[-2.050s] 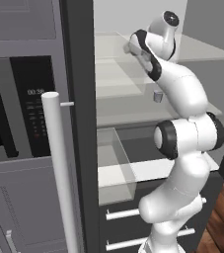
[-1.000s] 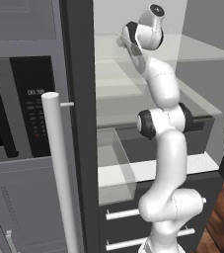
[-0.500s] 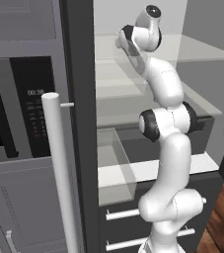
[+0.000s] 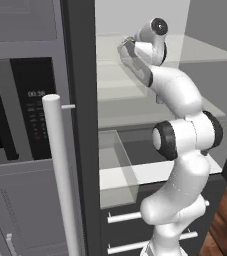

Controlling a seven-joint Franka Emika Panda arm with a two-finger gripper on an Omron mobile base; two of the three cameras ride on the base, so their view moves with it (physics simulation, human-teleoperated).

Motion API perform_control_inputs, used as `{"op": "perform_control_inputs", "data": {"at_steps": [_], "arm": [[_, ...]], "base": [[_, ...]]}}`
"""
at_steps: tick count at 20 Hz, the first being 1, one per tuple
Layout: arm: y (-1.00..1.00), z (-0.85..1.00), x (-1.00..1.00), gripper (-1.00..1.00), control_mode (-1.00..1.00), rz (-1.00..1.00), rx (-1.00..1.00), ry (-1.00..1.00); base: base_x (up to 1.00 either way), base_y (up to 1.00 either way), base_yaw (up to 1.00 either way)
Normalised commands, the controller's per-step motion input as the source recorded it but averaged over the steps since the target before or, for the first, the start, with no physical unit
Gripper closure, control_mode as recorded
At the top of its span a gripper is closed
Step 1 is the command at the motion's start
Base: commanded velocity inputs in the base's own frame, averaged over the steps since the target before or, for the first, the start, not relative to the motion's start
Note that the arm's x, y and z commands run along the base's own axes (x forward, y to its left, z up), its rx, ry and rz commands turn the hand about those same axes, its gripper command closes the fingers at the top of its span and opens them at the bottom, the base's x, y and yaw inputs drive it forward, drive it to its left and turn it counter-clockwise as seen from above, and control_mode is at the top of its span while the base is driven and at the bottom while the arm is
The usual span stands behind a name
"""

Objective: Move the yogurt and eggplant from the second highest shelf to the top shelf to make space. Then, place the pitcher from the counter on the cleared second highest shelf.

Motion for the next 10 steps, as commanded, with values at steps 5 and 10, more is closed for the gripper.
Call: {"op": "perform_control_inputs", "data": {"at_steps": [5, 10], "arm": [[-0.27, 0.16, -0.98, -1.00, -1.00, 0.00, 0.00, 0.00], [-0.37, 0.02, -1.00, -1.00, -1.00, 0.00, 0.00, 0.06]], "base": [[0.00, 0.00, 0.00], [0.00, 0.00, 0.00]]}}
